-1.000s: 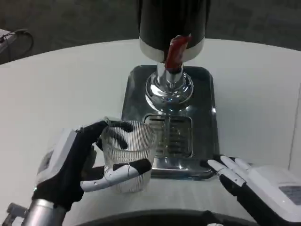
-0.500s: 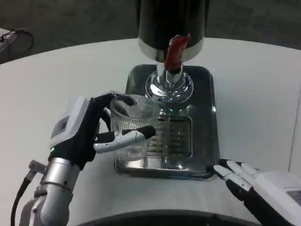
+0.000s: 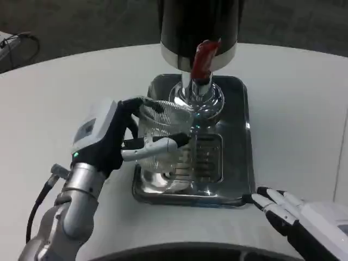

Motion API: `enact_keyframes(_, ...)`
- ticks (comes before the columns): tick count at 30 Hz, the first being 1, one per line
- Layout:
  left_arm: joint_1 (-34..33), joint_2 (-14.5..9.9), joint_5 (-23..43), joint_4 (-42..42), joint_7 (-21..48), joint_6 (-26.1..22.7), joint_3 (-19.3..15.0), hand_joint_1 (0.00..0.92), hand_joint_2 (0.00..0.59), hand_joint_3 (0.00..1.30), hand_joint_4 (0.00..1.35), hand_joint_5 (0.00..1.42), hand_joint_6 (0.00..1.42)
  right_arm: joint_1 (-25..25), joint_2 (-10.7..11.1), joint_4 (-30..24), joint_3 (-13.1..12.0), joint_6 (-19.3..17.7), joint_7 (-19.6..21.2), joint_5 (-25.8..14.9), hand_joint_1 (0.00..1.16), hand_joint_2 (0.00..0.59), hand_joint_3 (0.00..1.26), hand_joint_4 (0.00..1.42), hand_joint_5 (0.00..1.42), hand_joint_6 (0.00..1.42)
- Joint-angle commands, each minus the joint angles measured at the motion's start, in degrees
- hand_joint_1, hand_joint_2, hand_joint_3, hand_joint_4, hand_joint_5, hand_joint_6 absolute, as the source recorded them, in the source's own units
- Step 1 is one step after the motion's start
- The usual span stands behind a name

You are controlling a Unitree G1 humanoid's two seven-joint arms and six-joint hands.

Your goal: Grasp the cup under the faucet to collect the drink, then remove the cup.

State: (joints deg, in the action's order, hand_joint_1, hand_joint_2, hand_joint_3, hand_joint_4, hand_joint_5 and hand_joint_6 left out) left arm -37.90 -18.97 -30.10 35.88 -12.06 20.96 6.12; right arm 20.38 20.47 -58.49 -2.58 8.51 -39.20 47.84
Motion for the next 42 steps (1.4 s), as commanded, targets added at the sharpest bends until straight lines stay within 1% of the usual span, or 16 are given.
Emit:
enact_keyframes(1, -3.5, 0.4, -0.4, 2.3, -1.9, 0.5, 1.9, 0.475, 0.139, 1.03, 1.08, 1.28, 1.40, 1.7, -0.2, -1.2, -1.2, -0.5, 0.6, -0.8, 0.32, 0.469, 0.08, 0.00, 0.00, 0.06)
enact_keyframes(9, -7.8, 0.8, -1.4, 6.5, -2.8, 0.9, 4.4, 0.475, 0.139, 1.03, 1.08, 1.28, 1.40, 3.8, -0.6, -1.5, -2.4, -0.9, 1.3, -1.8, 0.32, 0.469, 0.09, 0.00, 0.00, 0.06)
enact_keyframes(15, -9.9, 1.1, -1.9, 8.6, -3.4, 1.0, 5.7, 0.469, 0.142, 1.03, 1.07, 1.28, 1.40, 4.0, -0.3, -1.5, -2.9, -0.9, 1.2, -2.3, 0.32, 0.469, 0.09, 0.00, 0.00, 0.07)
enact_keyframes(18, -10.5, 1.1, -1.9, 9.2, -3.6, 1.2, 6.4, 0.460, 0.140, 1.02, 1.06, 1.24, 1.34, 4.0, -0.4, -1.4, -2.9, -0.8, 1.2, -2.4, 0.32, 0.469, 0.09, 0.00, 0.00, 0.07)
enact_keyframes(23, -11.3, 1.1, -2.0, 10.2, -3.4, 1.3, 7.2, 0.455, 0.139, 0.99, 1.01, 1.21, 1.30, 4.2, -0.3, -1.2, -3.0, -0.6, 1.1, -2.6, 0.32, 0.469, 0.09, 0.00, 0.00, 0.08)
enact_keyframes(25, -11.4, 1.0, -1.9, 10.5, -3.1, 1.4, 7.4, 0.447, 0.129, 0.96, 0.98, 1.17, 1.28, 4.1, -0.3, -1.0, -3.0, -0.6, 1.1, -2.7, 0.32, 0.469, 0.09, 0.00, 0.00, 0.08)
enact_keyframes(31, -11.6, 0.7, -1.2, 11.6, -2.3, 1.8, 7.7, 0.377, 0.112, 0.83, 0.78, 1.00, 1.15, 3.2, -0.1, -0.6, -2.7, -0.4, 0.8, -2.4, 0.32, 0.469, 0.09, 0.00, 0.00, 0.08)
enact_keyframes(33, -11.8, 0.6, -1.0, 12.0, -2.1, 1.9, 7.7, 0.344, 0.102, 0.77, 0.68, 0.89, 1.06, 2.8, 0.0, -0.5, -2.6, -0.2, 0.7, -2.4, 0.32, 0.469, 0.09, 0.00, 0.00, 0.08)
enact_keyframes(35, -11.9, 0.4, -0.9, 12.3, -2.1, 2.2, 7.8, 0.319, 0.100, 0.74, 0.63, 0.83, 0.99, 2.3, 0.0, -0.3, -2.3, 0.0, 0.4, -2.3, 0.32, 0.469, 0.10, 0.00, 0.00, 0.08)
enact_keyframes(39, -12.1, 0.1, -0.7, 13.0, -2.1, 2.8, 7.7, 0.292, 0.092, 0.71, 0.54, 0.73, 0.91, 1.5, 0.1, -0.1, -1.9, 0.4, -0.1, -1.9, 0.32, 0.469, 0.10, 0.00, 0.00, 0.08)
enact_keyframes(40, -12.1, 0.1, -0.7, 13.1, -2.1, 3.0, 7.7, 0.287, 0.090, 0.70, 0.53, 0.70, 0.86, 1.4, 0.2, -0.1, -1.8, 0.5, -0.1, -1.8, 0.32, 0.469, 0.10, 0.00, 0.00, 0.08)
enact_keyframes(42, -12.2, 0.0, -0.6, 13.3, -2.3, 3.2, 7.7, 0.268, 0.084, 0.69, 0.47, 0.57, 0.54, 1.2, 0.2, -0.1, -1.4, 0.6, -0.2, -1.5, 0.32, 0.469, 0.11, 0.00, 0.00, 0.08)
